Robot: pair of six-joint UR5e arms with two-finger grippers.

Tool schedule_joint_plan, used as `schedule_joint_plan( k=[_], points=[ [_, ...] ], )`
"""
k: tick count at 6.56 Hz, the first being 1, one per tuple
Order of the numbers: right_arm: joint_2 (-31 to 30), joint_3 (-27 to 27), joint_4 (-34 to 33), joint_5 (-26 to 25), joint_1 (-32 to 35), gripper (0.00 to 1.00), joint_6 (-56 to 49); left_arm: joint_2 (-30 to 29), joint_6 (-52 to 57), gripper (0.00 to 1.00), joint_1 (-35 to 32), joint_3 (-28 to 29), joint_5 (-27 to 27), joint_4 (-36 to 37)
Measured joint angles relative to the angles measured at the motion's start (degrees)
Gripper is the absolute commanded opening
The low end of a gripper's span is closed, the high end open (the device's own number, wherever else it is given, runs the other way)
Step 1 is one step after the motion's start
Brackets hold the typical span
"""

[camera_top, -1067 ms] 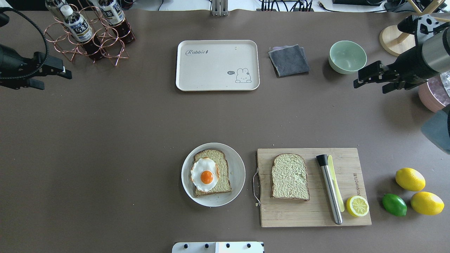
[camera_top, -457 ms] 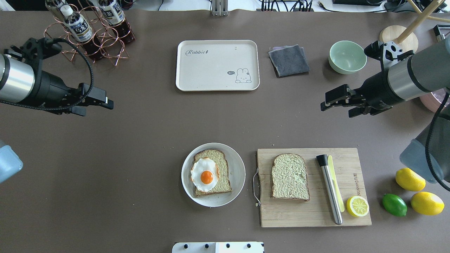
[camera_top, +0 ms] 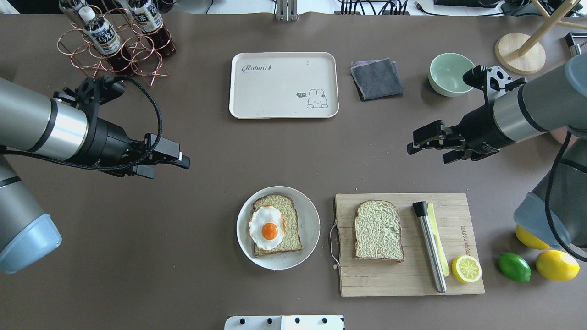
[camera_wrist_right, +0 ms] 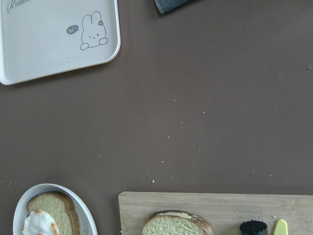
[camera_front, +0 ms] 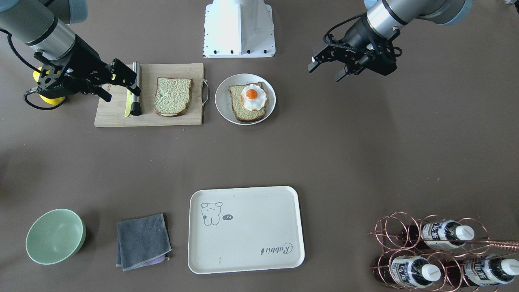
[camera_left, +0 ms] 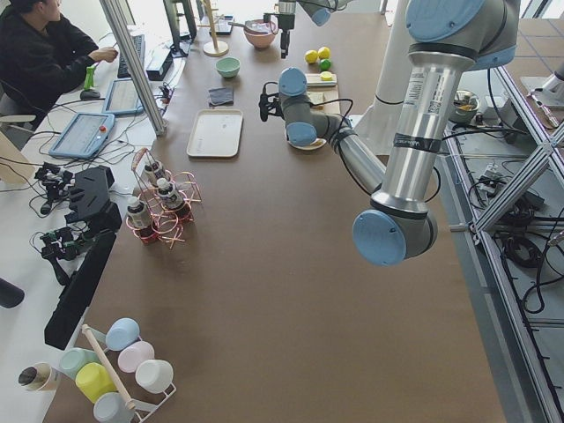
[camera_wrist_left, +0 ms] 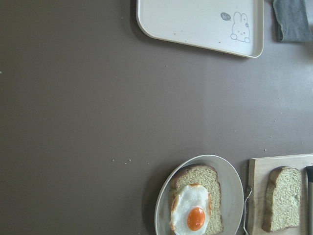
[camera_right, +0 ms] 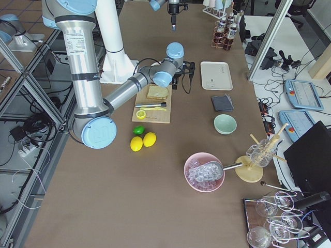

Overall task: Make sandwich and place on tray
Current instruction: 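Move the right gripper toward the cutting board while the left arm advances toward the plate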

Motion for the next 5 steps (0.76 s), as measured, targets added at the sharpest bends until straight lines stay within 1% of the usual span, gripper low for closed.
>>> schedule_joint_plan(
  k=[2, 3, 4, 5],
  points=[
    [0.10, 0.04, 0.52, 0.00, -0.79, 1.00, 0.66, 0.84, -3.96, 0.98, 0.60, 0.65, -4.38, -7.77],
    [0.14, -0.46, 2.28, -0.12, -1.40, 1.00, 0.74, 1.89, -4.66, 0.98, 0.55, 0.66, -6.02, -10.13],
    [0.14, -1.60, 5.42, -0.60, -2.42, 1.00, 1.13, 2.67, -5.52, 0.98, 0.44, 0.71, -7.22, -11.79],
    [0.14, -2.78, 8.04, -1.57, -4.09, 1.00, 1.99, 2.96, -6.44, 0.98, 0.37, 0.71, -7.83, -12.54]
  ],
)
